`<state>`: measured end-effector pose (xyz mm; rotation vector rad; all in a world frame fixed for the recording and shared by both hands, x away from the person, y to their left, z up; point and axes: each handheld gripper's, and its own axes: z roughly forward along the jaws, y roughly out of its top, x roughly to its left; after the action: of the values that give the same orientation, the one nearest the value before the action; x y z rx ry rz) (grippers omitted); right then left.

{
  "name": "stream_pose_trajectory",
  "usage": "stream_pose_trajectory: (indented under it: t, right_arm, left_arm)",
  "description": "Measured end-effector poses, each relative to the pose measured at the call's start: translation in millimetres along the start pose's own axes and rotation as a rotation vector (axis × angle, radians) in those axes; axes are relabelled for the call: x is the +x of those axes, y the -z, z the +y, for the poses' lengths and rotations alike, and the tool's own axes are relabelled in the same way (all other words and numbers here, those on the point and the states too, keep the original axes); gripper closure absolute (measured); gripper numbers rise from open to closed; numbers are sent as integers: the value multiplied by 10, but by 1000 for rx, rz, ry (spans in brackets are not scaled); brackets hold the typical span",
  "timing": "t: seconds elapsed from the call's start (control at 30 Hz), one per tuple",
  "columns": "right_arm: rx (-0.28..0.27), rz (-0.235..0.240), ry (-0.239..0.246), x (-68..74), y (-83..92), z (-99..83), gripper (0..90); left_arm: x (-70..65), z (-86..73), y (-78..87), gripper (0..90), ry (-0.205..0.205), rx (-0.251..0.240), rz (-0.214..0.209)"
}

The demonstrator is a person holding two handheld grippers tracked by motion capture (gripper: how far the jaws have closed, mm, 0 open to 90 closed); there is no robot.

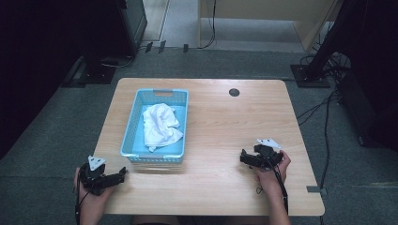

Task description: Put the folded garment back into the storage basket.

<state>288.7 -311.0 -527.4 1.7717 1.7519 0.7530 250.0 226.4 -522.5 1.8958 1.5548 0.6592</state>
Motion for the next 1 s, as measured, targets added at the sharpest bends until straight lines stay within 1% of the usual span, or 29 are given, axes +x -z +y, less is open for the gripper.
stream_pose_trajectory:
  t: [0.6,1.0]
  right_arm:
    - [0,-18,-21,-164,82,-78,0]
    - [0,-14,-16,-252,127,-123,0]
  left_arm:
    - [0,0,0,0,0,0,0]
    - [-1,-1,-1,0,2,-1,0]
